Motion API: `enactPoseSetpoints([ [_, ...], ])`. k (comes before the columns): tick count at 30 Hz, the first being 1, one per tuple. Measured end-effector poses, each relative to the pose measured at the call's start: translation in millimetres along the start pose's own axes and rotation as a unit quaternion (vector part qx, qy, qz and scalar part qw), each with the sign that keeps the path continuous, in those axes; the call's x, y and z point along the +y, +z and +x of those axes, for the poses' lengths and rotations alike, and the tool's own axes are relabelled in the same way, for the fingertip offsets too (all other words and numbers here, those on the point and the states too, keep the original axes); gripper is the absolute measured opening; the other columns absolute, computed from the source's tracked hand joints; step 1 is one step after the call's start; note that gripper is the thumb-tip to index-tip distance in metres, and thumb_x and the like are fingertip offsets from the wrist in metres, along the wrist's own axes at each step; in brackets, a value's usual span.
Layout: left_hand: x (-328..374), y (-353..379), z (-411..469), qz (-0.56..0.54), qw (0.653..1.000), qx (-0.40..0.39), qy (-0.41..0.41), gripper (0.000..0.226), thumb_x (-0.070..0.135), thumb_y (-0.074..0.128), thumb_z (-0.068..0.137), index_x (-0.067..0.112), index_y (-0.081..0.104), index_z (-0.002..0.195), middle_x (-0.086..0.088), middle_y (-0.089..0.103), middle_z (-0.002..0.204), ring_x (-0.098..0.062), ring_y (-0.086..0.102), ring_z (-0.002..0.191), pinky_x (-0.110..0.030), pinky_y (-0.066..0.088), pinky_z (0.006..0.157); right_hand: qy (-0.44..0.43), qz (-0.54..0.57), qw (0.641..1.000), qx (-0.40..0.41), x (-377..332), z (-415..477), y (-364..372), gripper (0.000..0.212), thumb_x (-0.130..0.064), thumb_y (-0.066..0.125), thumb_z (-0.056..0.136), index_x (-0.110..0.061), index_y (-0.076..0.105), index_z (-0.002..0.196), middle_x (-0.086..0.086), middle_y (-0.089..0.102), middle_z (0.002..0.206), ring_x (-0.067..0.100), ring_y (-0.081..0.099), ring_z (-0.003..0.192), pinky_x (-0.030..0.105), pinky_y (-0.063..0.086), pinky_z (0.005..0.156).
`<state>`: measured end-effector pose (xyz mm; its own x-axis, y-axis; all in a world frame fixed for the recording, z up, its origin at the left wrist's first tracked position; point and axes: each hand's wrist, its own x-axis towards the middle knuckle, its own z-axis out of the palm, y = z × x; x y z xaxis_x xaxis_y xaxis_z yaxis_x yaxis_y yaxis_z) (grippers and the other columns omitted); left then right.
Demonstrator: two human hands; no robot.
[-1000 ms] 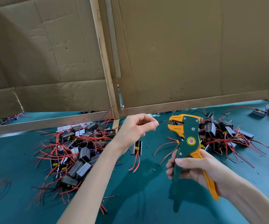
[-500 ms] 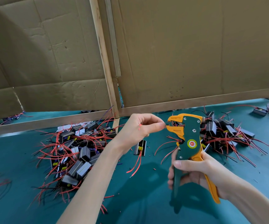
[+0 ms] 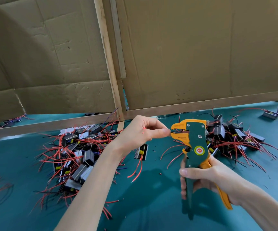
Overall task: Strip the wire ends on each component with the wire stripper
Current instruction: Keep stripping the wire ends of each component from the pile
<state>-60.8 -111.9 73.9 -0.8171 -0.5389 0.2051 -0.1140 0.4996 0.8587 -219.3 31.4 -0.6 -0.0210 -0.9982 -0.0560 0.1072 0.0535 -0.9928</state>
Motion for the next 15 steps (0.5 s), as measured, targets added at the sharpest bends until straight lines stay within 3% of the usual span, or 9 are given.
enactPoseSetpoints([
  [2, -0.4, -1.9, -0.9, 0.005, 1.000, -0.012, -0.003, 0.009, 0.019, 0.068, 0.087, 0.017, 0.071, 0.079, 0.016, 0.055, 0.059, -0.002, 0.040, 0.058, -0.015, 0.033, 0.058, 0.008, -0.015, 1.000, 0.006, -2.0, -2.2, 1.1, 0.039, -0.033, 0.092, 0.056, -0.010, 0.067, 0.074, 0.028, 0.062, 0.069, 0.041, 0.065, 0.062, 0.043, 0.055, 0.061],
  [5, -0.9, -6.2, -2.2, 0.013, 0.999, -0.031, -0.004, 0.008, 0.017, 0.068, 0.088, 0.014, 0.071, 0.081, 0.013, 0.057, 0.062, -0.006, 0.040, 0.061, -0.017, 0.033, 0.057, 0.025, -0.032, 0.999, 0.021, -2.3, -4.0, 5.5, 0.031, -0.029, 0.086, 0.058, -0.010, 0.063, 0.068, 0.027, 0.059, 0.063, 0.036, 0.062, 0.053, 0.035, 0.052, 0.051],
  [9, -7.0, -6.2, 0.6, -0.026, 0.998, -0.047, -0.029, 0.008, 0.014, 0.059, 0.094, 0.014, 0.066, 0.096, 0.013, 0.052, 0.066, -0.003, 0.039, 0.057, -0.014, 0.034, 0.057, 0.021, -0.003, 0.993, 0.119, 8.8, 3.8, 15.1, 0.035, -0.030, 0.079, 0.057, -0.010, 0.052, 0.050, 0.018, 0.046, 0.048, 0.025, 0.043, 0.035, 0.028, 0.042, 0.040],
  [12, -17.8, 1.3, 5.3, -0.111, 0.989, -0.070, -0.072, 0.014, 0.002, 0.043, 0.100, 0.012, 0.053, 0.100, -0.003, 0.054, 0.087, -0.004, 0.042, 0.058, -0.017, 0.037, 0.060, 0.049, 0.042, 0.992, 0.108, 10.5, 8.5, 12.0, 0.034, -0.033, 0.079, 0.058, -0.010, 0.055, 0.051, 0.017, 0.048, 0.051, 0.025, 0.046, 0.039, 0.030, 0.045, 0.043],
  [15, -33.7, 8.9, 8.4, -0.136, 0.984, -0.072, -0.088, 0.024, -0.004, 0.031, 0.102, 0.008, 0.050, 0.094, -0.006, 0.057, 0.088, -0.008, 0.039, 0.063, -0.017, 0.039, 0.060, 0.093, 0.158, 0.981, 0.059, 7.5, 12.8, 1.5, 0.023, -0.026, 0.078, 0.064, -0.006, 0.067, 0.069, 0.024, 0.058, 0.070, 0.037, 0.061, 0.060, 0.044, 0.055, 0.058],
])
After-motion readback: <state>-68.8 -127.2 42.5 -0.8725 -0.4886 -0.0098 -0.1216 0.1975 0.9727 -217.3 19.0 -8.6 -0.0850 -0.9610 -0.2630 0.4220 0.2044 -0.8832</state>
